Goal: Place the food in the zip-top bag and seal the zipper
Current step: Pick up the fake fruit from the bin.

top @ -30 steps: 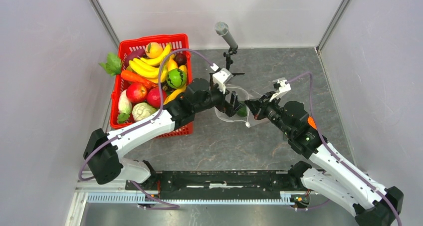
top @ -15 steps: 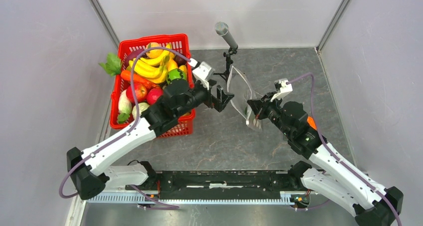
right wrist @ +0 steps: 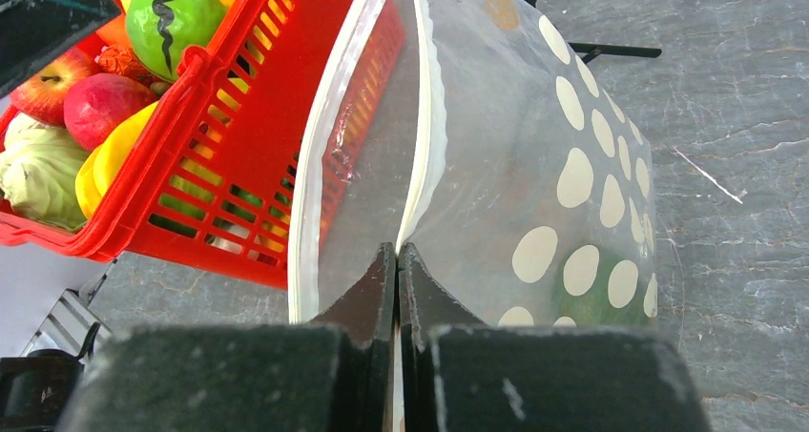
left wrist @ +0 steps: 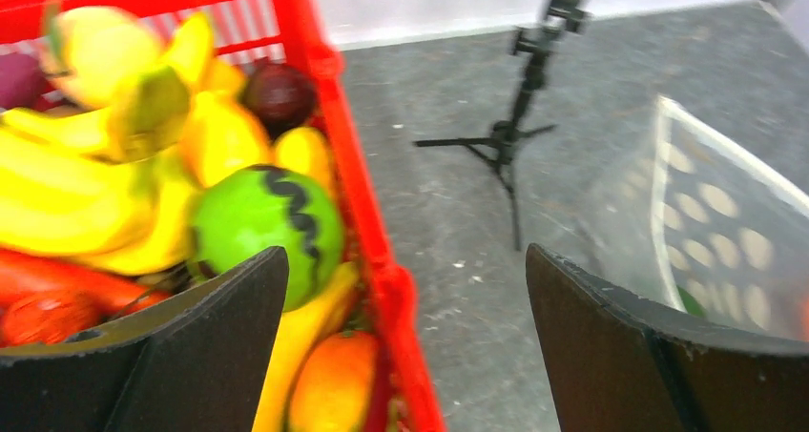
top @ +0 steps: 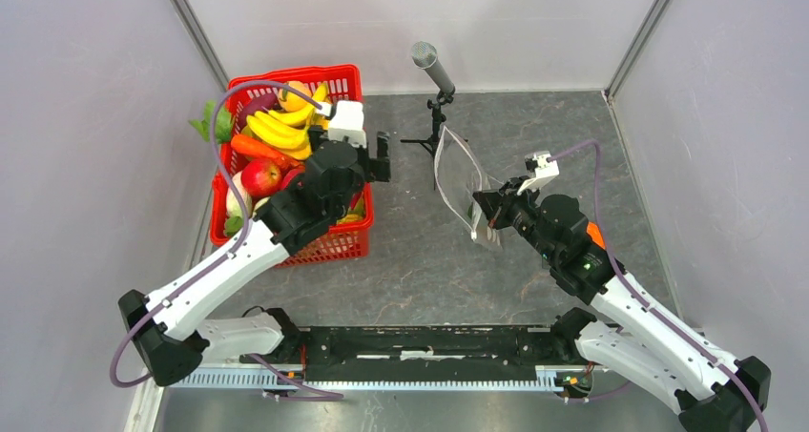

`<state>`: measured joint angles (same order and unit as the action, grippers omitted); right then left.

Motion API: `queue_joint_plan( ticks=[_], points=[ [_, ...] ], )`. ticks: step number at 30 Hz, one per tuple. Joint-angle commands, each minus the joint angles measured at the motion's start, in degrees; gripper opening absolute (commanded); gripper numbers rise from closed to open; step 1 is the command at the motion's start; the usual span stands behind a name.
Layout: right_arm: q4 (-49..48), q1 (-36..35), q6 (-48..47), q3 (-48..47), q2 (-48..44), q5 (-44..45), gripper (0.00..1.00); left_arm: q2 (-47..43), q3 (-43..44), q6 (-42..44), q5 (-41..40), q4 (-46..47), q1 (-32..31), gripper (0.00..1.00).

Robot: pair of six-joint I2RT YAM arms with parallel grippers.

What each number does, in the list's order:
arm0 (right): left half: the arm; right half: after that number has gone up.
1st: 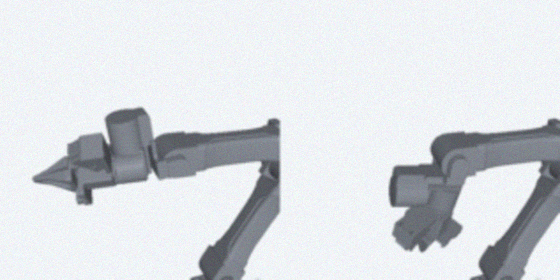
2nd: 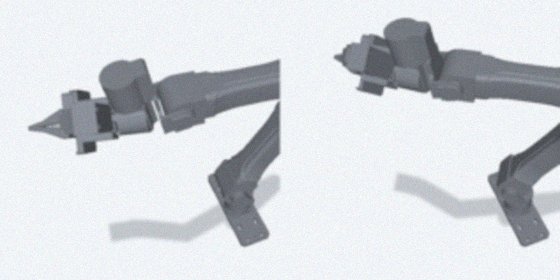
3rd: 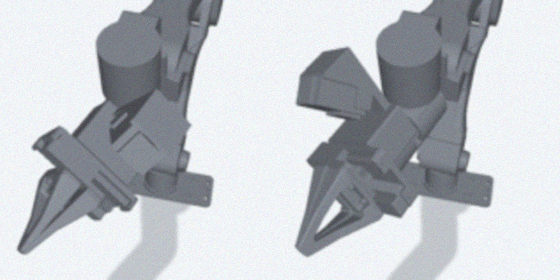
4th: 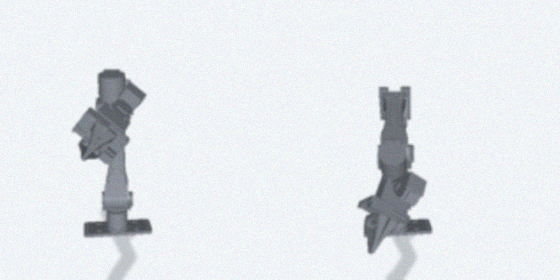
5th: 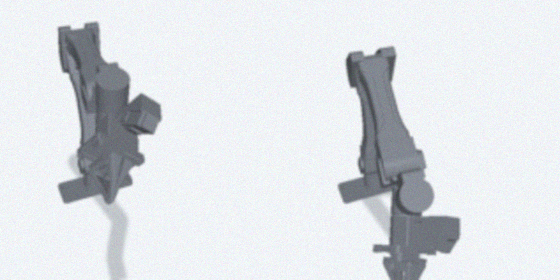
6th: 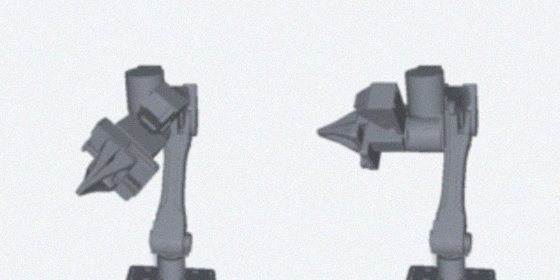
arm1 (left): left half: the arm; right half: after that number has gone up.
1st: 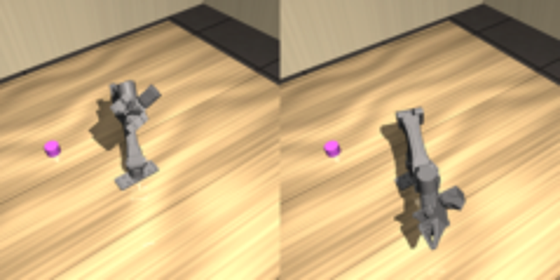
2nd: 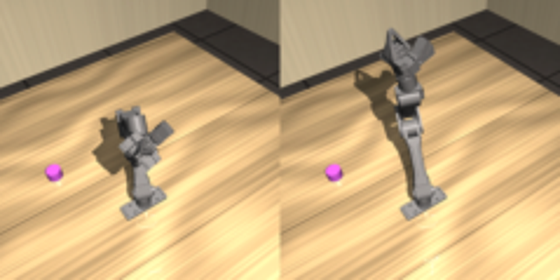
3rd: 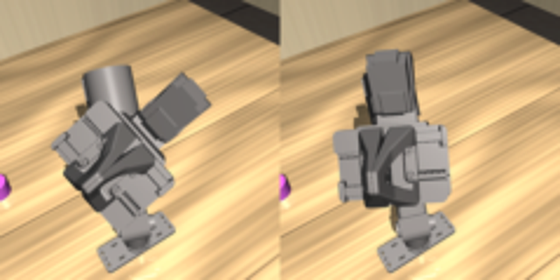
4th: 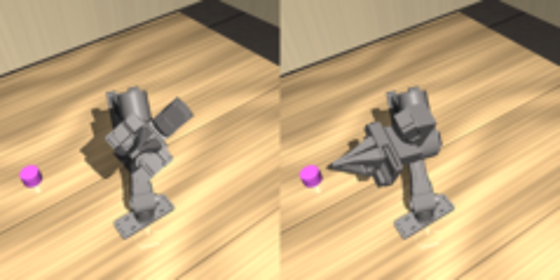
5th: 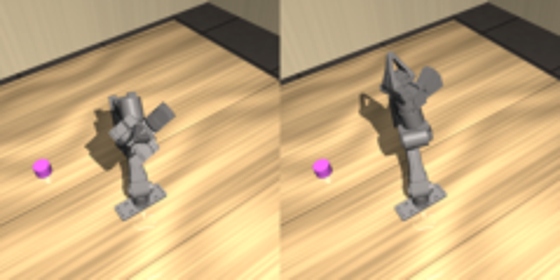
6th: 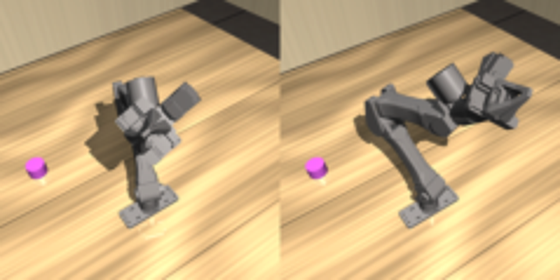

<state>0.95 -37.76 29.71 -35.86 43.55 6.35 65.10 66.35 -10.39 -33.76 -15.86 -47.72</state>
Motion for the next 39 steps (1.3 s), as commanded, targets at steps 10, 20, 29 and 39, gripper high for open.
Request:
queue_joint_plan(
  ticks=[10,20,29,39],
  points=[
    [0.0,-0.1,0.0,-0.6,-0.3,0.6,0.00,2.9,3.3,-11.1,-2.9,-8.7,13.4,1.00],
    [0.2,-0.1,-0.3,-1.3,0.9,-0.6,0.00,5.9,2.2,-13.3,8.2,-7.5,19.2,1.00],
    [0.2,-0.1,0.1,-0.6,0.3,-0.3,0.00,7.8,1.4,-13.8,8.4,-8.4,19.4,0.96],
    [-0.2,-0.2,0.3,-0.1,0.1,-0.1,0.00,1.8,-2.9,-13.2,9.9,-3.0,19.4,0.66]
  ],
)
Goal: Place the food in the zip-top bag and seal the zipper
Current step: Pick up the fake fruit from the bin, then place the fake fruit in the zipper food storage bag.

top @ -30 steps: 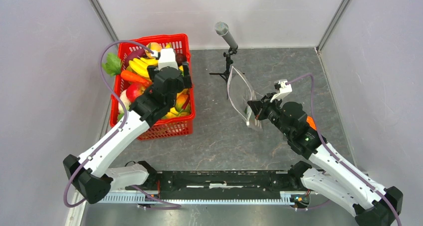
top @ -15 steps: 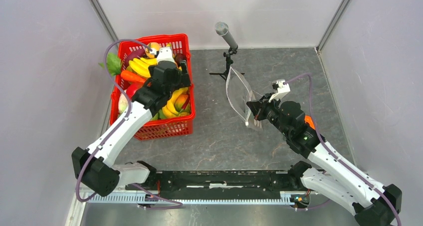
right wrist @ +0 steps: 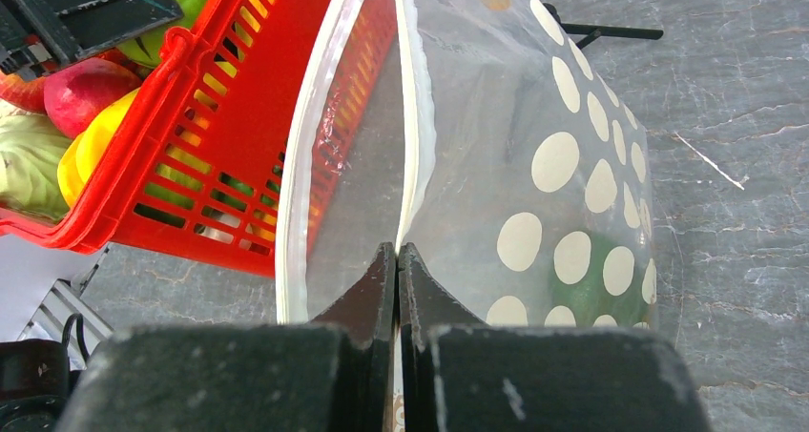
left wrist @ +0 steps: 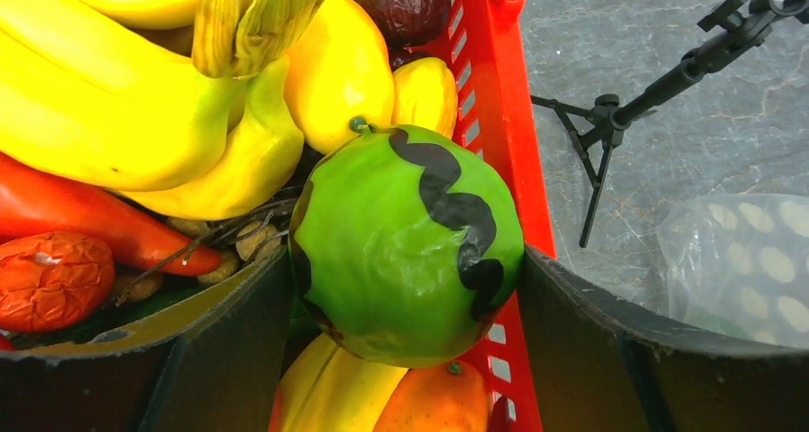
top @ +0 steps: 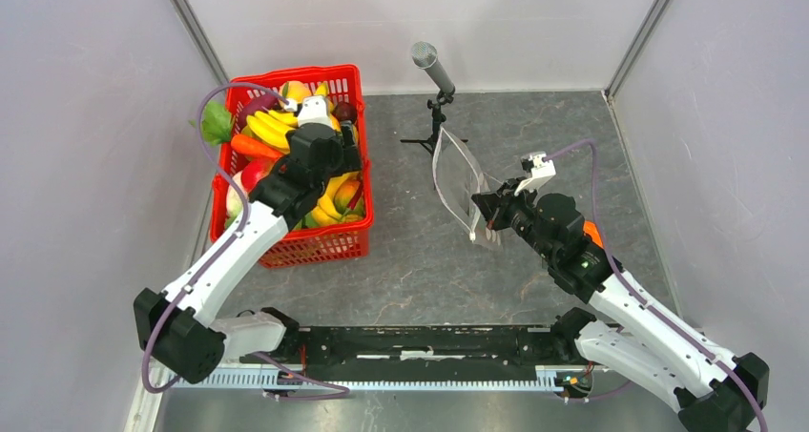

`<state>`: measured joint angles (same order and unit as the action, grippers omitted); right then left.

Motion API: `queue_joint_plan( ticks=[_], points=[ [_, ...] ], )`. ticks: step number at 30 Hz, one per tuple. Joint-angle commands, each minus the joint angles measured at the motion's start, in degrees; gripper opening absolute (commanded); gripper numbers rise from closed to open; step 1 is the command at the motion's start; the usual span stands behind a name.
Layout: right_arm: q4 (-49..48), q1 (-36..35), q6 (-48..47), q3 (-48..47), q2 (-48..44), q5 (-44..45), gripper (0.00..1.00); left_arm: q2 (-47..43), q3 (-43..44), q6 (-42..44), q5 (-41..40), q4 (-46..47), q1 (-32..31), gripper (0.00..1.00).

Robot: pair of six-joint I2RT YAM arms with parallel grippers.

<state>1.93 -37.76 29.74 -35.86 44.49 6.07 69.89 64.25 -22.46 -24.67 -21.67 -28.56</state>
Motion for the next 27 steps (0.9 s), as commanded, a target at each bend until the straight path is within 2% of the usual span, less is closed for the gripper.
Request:
queue_joint_plan(
  ticks=[1,6,9,16,27],
  points=[
    [-1.3,-0.2,0.4,0.0,-0.7,0.2,0.00,-3.5,-1.1,-1.1,0.6,3.1,0.2,0.66],
    [-1.5,-0.2,0.5,0.2,-0.7,0.1,0.00,-6.8,-2.4,-0.6,3.7,5.4,0.3,0.60],
    [-1.5,-0.2,0.4,0.2,-0.6,0.1,0.00,-8.6,-2.4,-0.5,6.6,6.0,0.2,0.64],
    [-1.5,-0.1,0.3,0.2,-0.2,-0.1,0.00,-10.9,-2.6,1.6,16.1,9.2,0.2,0.62],
    [-1.5,-0.1,0.3,0.5,-0.5,0.0,0.00,-9.8,-2.9,0.9,44.8,17.3,0.0,0.60]
  ],
)
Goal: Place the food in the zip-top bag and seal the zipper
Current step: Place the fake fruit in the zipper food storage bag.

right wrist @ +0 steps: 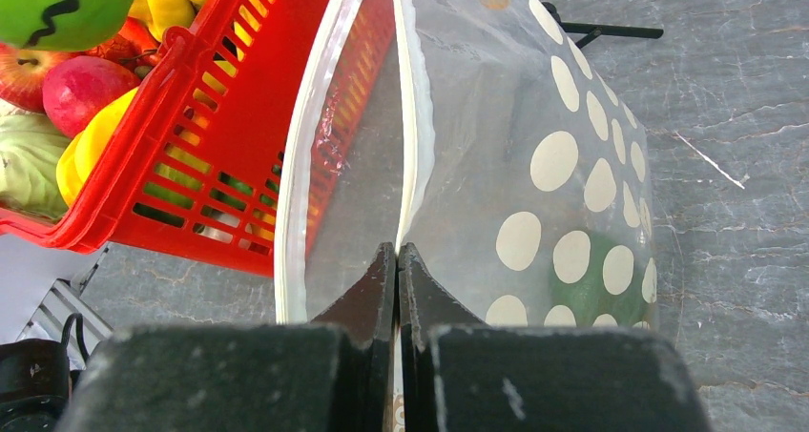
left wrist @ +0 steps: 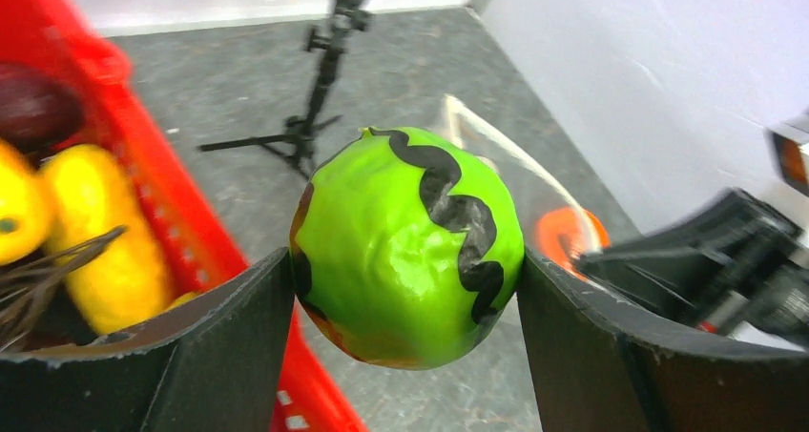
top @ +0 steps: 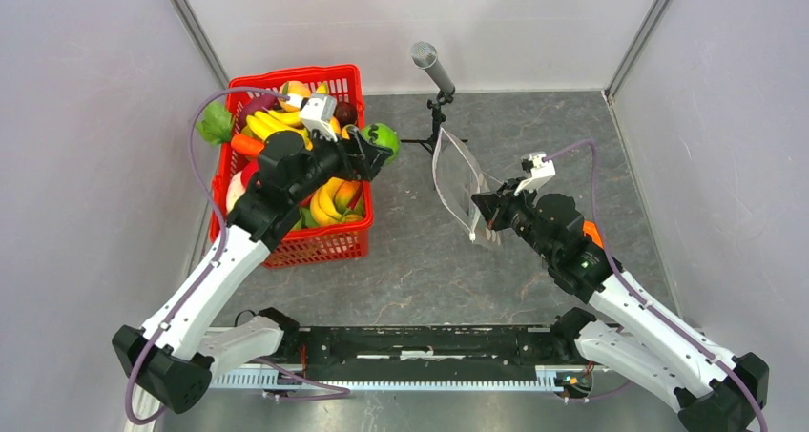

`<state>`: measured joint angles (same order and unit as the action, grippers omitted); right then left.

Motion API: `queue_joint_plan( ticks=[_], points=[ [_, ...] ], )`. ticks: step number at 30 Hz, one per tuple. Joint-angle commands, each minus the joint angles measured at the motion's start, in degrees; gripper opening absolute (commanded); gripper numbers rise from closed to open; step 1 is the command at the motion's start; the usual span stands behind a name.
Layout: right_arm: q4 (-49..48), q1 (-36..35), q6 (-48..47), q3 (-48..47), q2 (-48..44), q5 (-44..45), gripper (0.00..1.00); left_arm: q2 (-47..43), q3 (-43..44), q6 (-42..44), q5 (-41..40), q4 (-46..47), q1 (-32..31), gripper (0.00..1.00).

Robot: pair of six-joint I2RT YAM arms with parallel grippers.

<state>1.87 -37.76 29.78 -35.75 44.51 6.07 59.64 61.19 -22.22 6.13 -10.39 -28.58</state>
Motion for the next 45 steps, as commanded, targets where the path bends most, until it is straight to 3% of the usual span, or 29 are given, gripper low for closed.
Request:
queue_joint_plan(
  ticks=[1,5,12,18,22,28,34,45],
  points=[
    [-1.4,-0.1,0.3,0.4,-0.5,0.0,0.00,0.8,0.1,0.6,16.0,6.8,-0.2,0.61],
    [-3.2,-0.1,0.4,0.5,-0.3,-0.2,0.00,2.3,0.2,0.6,21.8,9.1,-2.4,0.61],
    [-3.8,-0.2,1.0,0.6,0.1,-0.6,0.00,6.9,-0.3,1.9,22.5,12.4,-9.0,0.62],
    [-3.8,-0.2,0.8,-0.1,1.6,-1.9,0.00,12.3,0.7,0.1,19.7,17.5,-15.0,0.62],
    [-3.9,-0.1,0.8,-0.2,1.1,-2.5,0.00,15.4,1.6,0.2,10.8,14.5,-15.3,0.61],
    [-4.2,-0.2,-0.3,0.0,-0.5,-1.8,0.00,18.3,2.5,1.9,4.2,10.7,-15.5,0.61],
    [-5.0,-0.1,-1.3,-0.4,-0.6,-3.8,0.00,20.6,4.4,2.4,2.8,7.8,-16.1,0.63],
    [-4.7,-0.2,-0.7,0.9,-1.9,-2.2,0.00,21.1,6.0,3.1,4.5,6.0,-16.8,0.94]
  ],
)
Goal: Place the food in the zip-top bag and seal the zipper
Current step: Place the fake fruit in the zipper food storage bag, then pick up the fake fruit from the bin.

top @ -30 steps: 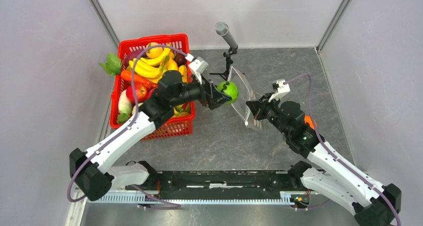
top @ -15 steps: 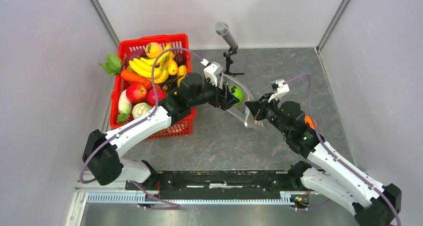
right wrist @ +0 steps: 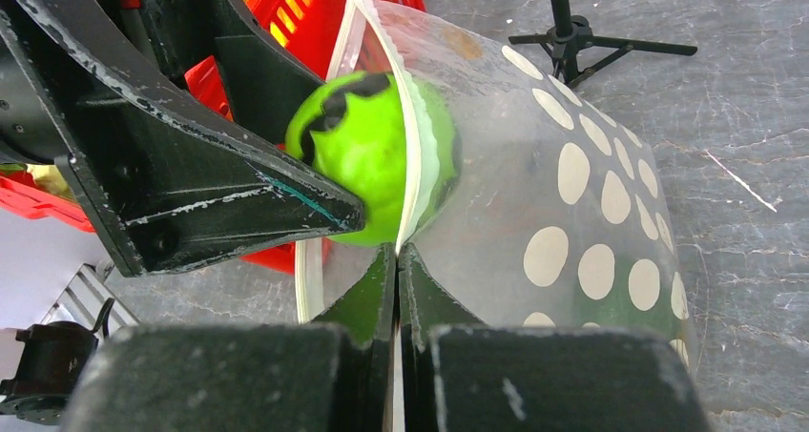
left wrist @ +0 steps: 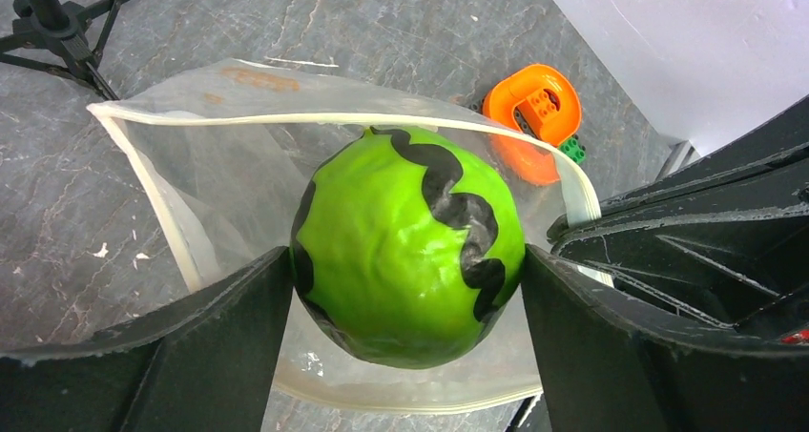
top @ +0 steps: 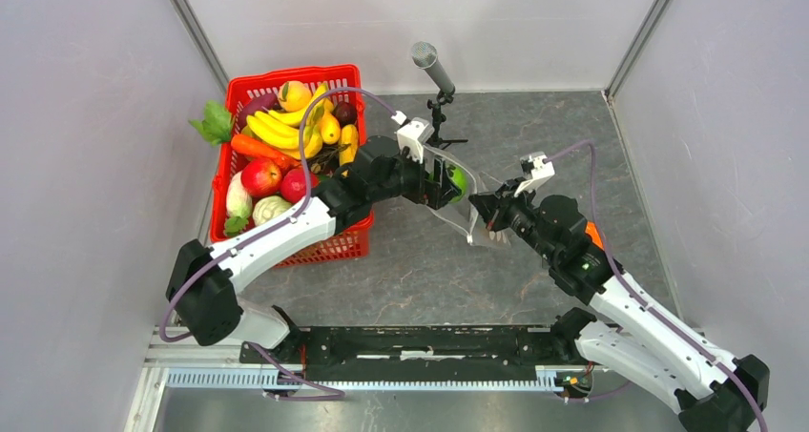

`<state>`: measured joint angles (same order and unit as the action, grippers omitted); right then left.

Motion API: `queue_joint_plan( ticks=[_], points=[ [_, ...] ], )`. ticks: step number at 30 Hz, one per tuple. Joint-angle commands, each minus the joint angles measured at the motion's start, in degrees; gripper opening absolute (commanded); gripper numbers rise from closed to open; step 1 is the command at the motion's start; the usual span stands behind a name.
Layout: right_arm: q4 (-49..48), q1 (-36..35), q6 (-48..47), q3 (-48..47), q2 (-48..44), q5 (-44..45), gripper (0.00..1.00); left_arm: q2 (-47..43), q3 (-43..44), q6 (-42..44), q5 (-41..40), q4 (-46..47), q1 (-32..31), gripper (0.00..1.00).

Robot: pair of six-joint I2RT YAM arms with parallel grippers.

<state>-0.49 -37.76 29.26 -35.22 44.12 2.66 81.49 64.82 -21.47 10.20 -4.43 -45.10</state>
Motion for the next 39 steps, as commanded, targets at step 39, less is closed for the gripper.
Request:
queue_joint_plan(
  ticks=[39],
  points=[
    [-1.2,-0.1,0.5,1.1,-1.8,3.1,0.00,-24.5,4.7,-2.0,-51.9,-26.8,8.6,1.00]
  ],
)
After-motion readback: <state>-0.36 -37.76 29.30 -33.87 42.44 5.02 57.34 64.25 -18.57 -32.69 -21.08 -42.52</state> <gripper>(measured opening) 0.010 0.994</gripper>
